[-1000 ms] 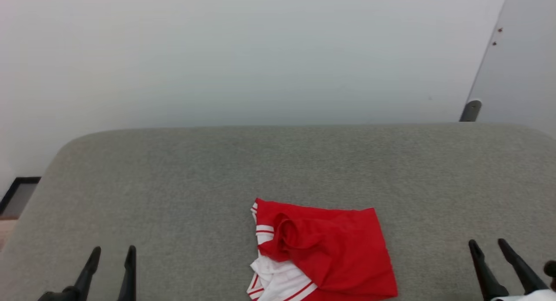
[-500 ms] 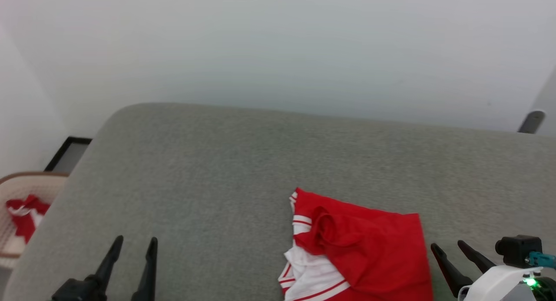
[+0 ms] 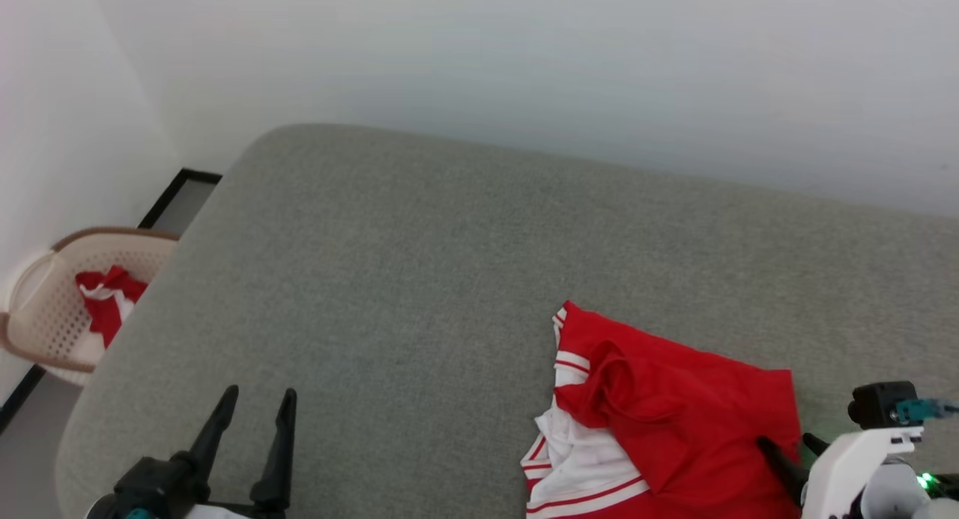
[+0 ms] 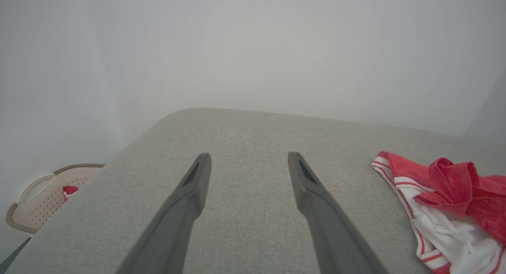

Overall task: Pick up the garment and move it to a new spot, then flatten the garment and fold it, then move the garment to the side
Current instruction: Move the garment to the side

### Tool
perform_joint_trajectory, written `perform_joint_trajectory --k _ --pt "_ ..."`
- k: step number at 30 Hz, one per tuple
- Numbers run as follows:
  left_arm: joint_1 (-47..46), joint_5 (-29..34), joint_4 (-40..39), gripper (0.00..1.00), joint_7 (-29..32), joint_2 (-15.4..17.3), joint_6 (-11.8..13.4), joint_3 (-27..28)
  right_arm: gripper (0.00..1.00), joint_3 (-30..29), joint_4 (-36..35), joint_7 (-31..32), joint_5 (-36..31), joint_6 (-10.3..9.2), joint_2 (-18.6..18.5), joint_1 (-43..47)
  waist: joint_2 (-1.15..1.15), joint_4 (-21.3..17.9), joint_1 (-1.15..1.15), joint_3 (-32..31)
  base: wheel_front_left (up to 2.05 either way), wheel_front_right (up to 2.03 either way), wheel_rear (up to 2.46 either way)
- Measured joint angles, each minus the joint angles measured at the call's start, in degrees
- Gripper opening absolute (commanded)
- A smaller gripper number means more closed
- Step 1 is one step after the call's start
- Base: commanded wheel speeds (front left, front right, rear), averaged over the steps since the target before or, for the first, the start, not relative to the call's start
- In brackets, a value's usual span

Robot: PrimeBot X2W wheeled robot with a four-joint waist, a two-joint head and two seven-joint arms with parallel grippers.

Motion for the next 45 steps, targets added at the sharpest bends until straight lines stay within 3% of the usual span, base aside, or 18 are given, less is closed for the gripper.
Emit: perform_joint_trajectory --k 8,10,15,21,34,45 --pt "-1.1 -0.3 0.2 1.0 0.0 -0.8 0.0 -0.2 1.0 -2.2 3.2 10.3 -0.2 0.01 2.1 -4.4 0.0 1.4 0.0 2.9 0.0 0.0 0.0" --pt "-1.2 -0.4 0.4 1.0 0.0 -1.0 0.0 -0.1 0.0 -2.3 3.2 12.7 -0.2 0.01 2.2 -5.2 0.0 1.6 0.0 3.4 0.0 0.0 0.0" --pt "-1.5 -0.4 0.7 1.0 0.0 -1.1 0.0 0.1 0.0 -1.8 1.5 16.2 0.4 -0.01 2.5 -6.2 0.0 1.4 0.0 3.6 0.0 0.0 0.0" --pt "-1.6 -0.4 0.4 1.0 0.0 -1.1 0.0 0.5 0.0 0.3 -3.2 17.5 -1.0 0.0 0.3 -7.2 0.0 0.2 0.0 3.0 0.0 0.0 0.0" --pt "-3.4 -0.3 -1.5 1.0 0.0 -1.0 0.0 -0.4 0.0 4.0 -13.4 20.1 -5.1 0.0 -8.0 -13.2 0.0 -4.4 0.0 2.5 0.0 0.0 0.0" --pt "-7.1 -0.2 -1.9 1.0 0.0 -0.8 0.0 -2.0 0.0 5.7 -16.4 19.2 -5.1 0.0 -13.5 -19.8 0.0 -8.6 0.0 4.9 0.0 0.0 0.0"
